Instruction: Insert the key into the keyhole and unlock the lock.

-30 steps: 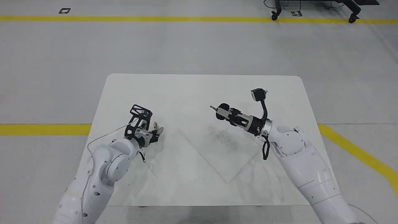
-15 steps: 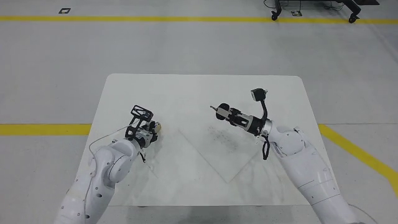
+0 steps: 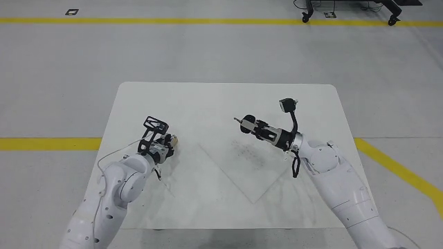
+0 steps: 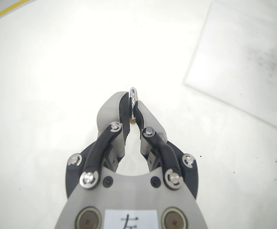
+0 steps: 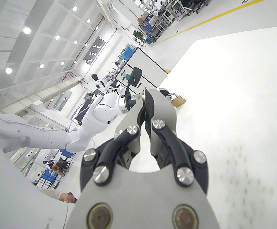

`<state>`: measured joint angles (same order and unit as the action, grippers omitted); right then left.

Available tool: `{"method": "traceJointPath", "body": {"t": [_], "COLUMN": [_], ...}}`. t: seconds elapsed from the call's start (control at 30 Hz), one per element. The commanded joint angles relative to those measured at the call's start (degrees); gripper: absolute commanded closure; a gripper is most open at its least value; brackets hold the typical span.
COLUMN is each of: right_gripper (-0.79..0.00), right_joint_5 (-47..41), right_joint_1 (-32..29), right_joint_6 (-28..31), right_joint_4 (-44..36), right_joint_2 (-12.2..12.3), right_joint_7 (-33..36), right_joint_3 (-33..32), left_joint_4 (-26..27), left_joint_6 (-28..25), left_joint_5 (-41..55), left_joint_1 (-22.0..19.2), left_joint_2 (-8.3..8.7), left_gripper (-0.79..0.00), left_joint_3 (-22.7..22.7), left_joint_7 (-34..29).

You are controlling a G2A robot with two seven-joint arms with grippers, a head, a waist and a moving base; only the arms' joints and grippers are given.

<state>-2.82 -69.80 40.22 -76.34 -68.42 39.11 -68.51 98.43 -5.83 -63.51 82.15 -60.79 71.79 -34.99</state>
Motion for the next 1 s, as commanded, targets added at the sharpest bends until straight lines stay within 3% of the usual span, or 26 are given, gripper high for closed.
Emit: {"method": "traceJointPath", "body": {"t": [0.0, 0.37, 0.5, 0.6, 0.83, 0.87, 0.93, 0.97], "right_gripper": [0.0, 0.0, 0.0, 0.0, 0.0, 0.0, 0.0, 0.0], "right_joint_5": [0.0, 0.0, 0.0, 0.0, 0.0, 0.0, 0.0, 0.0], "right_joint_1": [0.0, 0.0, 0.0, 0.0, 0.0, 0.0, 0.0, 0.0], "right_joint_6": [0.0, 0.0, 0.0, 0.0, 0.0, 0.0, 0.0, 0.0], "right_joint_4": [0.0, 0.0, 0.0, 0.0, 0.0, 0.0, 0.0, 0.0], "right_joint_2": [0.0, 0.0, 0.0, 0.0, 0.0, 0.0, 0.0, 0.0], "right_joint_7": [0.0, 0.0, 0.0, 0.0, 0.0, 0.0, 0.0, 0.0], "right_joint_3": [0.0, 0.0, 0.0, 0.0, 0.0, 0.0, 0.0, 0.0], "left_joint_4": [-0.03, -0.21, -0.62, -0.89, -1.67, -1.82, -2.09, -2.22], "left_joint_6": [0.18, 0.32, 0.35, 0.16, -0.02, -0.02, -0.1, -0.21], "left_joint_5": [-0.09, -0.14, -0.39, -0.26, -1.77, -1.86, -1.72, -1.63], "left_joint_1": [-0.01, 0.0, -0.39, -0.6, -1.47, -1.62, -1.81, -1.85], "left_joint_2": [-0.06, -0.36, -0.5, -0.58, -0.83, -0.88, -0.95, -0.98], "left_gripper": [0.0, -0.197, -0.212, -0.166, -0.175, -0.151, 0.0, 0.0], "left_joint_3": [-0.06, -0.17, -0.4, -0.41, -1.13, -1.22, -1.26, -1.26], "left_joint_7": [-0.08, 0.22, 0.21, 0.21, 1.07, 1.21, 1.39, 1.36]}}
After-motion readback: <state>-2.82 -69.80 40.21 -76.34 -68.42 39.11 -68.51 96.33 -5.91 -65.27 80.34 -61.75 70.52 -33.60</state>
